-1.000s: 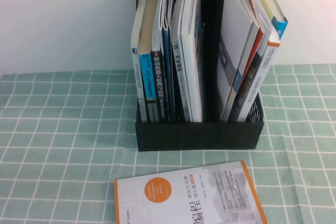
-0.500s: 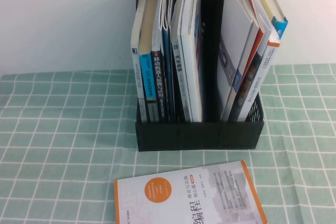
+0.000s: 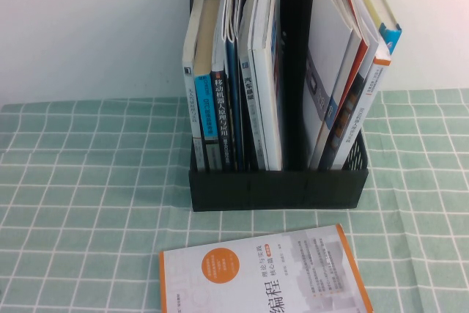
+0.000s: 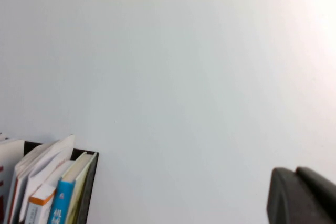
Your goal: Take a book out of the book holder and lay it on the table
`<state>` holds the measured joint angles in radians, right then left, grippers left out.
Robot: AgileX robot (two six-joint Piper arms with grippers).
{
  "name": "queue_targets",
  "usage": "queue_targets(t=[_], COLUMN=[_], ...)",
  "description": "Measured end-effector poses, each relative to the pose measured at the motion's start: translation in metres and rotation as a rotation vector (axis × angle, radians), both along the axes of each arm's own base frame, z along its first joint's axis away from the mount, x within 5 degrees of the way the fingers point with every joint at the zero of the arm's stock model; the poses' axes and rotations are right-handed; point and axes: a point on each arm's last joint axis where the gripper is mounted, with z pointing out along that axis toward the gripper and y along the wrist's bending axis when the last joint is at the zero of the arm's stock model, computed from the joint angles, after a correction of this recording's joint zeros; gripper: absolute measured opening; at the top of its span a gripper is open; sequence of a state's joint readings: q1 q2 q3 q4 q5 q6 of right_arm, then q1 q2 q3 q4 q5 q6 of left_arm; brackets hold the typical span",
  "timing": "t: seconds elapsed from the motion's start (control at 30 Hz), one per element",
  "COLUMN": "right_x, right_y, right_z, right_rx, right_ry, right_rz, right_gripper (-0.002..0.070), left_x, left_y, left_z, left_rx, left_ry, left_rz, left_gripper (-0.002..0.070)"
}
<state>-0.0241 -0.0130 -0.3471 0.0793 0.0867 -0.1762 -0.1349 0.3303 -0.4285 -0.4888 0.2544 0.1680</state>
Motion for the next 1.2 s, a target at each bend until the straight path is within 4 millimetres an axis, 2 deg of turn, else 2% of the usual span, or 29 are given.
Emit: queue_targets(t=[0.2, 0.3, 0.4, 0.5, 0.6, 0.77, 0.97, 1.1, 1.2], right_x=[0.0, 0.002, 0.01, 0.019, 0.023, 0.028, 0.028, 0.028, 0.027], right_y=[0.0, 0.001, 0.001, 0.001, 0.001, 0.002, 0.001, 0.002, 0.004], right_z=[-0.001, -0.007, -0.014, -0.02, -0.022, -0.027, -0.025, -0.026, -0.029], right_rx=[-0.077, -0.088, -0.095, -0.105, -0.109, -0.102, -0.123, -0.101, -0.07], right_ry=[0.016, 0.084, 0.189, 0.275, 0.312, 0.375, 0.347, 0.357, 0.394], right_rz=[-0.022, -0.016, -0.007, -0.001, 0.001, 0.012, 0.006, 0.017, 0.042], right_gripper=[-0.0002, -0.0002, -0.0002, -0.0002, -0.0002, -0.0002, -0.0002, -0.0002, -0.0002], left_x=[0.044, 0.067, 0.094, 0.122, 0.141, 0.163, 0.171, 0.181, 0.189], left_y=[-0.02, -0.034, -0.048, -0.056, -0.074, -0.126, -0.217, -0.27, -0.299], left_z=[0.008, 0.019, 0.039, 0.062, 0.08, 0.085, 0.077, 0.061, 0.05], left_rx=[0.049, 0.097, 0.05, -0.002, -0.032, -0.027, 0.054, 0.07, 0.074], left_ry=[0.401, 0.496, 0.386, 0.21, 0.135, 0.15, 0.159, 0.157, 0.149], left_rz=[-0.162, -0.316, -0.405, -0.372, -0.404, -0.549, -0.776, -0.793, -0.781], left_gripper=[-0.0003, -0.0003, -0.0003, -0.0003, -0.0003, -0.0003, -0.0003, -0.0003, -0.0003])
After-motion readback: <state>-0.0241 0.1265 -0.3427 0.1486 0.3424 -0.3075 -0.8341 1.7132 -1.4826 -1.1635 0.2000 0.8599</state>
